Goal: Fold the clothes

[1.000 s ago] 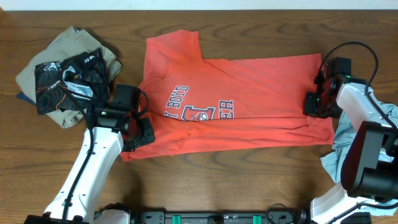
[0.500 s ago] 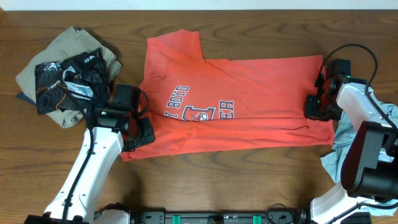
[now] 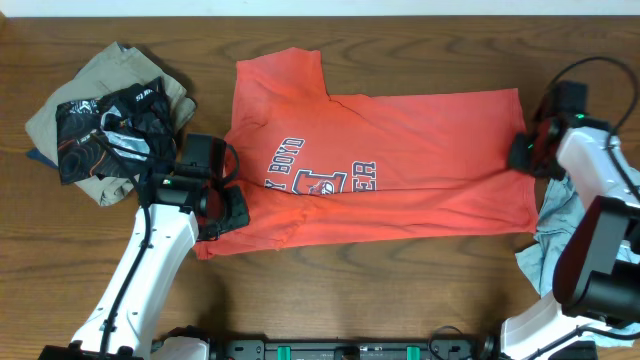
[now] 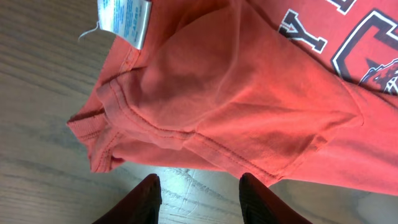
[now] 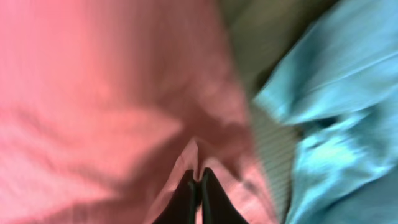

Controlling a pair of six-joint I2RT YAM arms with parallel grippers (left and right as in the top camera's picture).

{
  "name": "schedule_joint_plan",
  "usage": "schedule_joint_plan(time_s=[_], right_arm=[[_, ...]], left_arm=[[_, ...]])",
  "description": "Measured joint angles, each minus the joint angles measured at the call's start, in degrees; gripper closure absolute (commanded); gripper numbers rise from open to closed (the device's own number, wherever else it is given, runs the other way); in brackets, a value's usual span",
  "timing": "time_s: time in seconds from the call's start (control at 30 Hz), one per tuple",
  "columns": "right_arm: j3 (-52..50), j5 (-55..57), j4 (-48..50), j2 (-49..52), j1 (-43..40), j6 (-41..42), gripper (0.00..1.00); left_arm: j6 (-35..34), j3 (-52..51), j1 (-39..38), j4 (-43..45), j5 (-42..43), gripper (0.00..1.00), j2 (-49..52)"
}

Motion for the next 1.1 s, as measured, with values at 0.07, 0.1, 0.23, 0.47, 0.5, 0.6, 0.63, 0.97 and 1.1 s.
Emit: schedule_joint_plan(time_s=[0.07,0.1,0.23,0.47,0.5,0.6,0.63,0.97,1.1], right_arm=[[0.98,0.46,-0.07,-0.17,-1.01,0.83,0.85],[1.09,0.81,-0.57,-0.28,-1.4,1.16,0.8],[1.09,0.98,-3.32,-0.33,-1.51,1.9,0.76],[1.09,-0.46,-8.5,-0.59,-1.46,1.97,0.81],[1.09,-1.05,-9.44,-0.79,-1.46,1.6,0.81],[1.09,-4.44,-13.66,-2.27,-1.44,-0.44,0.81],[1.09,-5.44,-14.82,-2.78,-1.44,-1.03,0.81],[-3.82,-9.22,-16.37,-4.02,2.23,-4.09,0.82],[-6.88,-9.6,-15.28,-4.02,2.58,-4.2,0.82]], left_arm=[[0.0,0.0,0.0,0.44,0.0,0.57,0.0],[0.0,0.0,0.0,0.72,0.0,0.57,0.0],[0.0,0.0,0.0,1.38,0.0,0.54,0.0],[0.0,0.0,0.0,0.68,0.02,0.51,0.0],[0.02,0.0,0.0,0.66,0.0,0.51,0.0],[0.0,-0.04,0.0,0.68,0.22,0.5,0.0],[0.0,-0.09,0.0,0.68,0.5,0.5,0.0],[1.6,-0.63,-4.04,1.62,7.08,0.5,1.84],[3.15,-0.63,-8.57,3.28,7.52,0.5,6.45]])
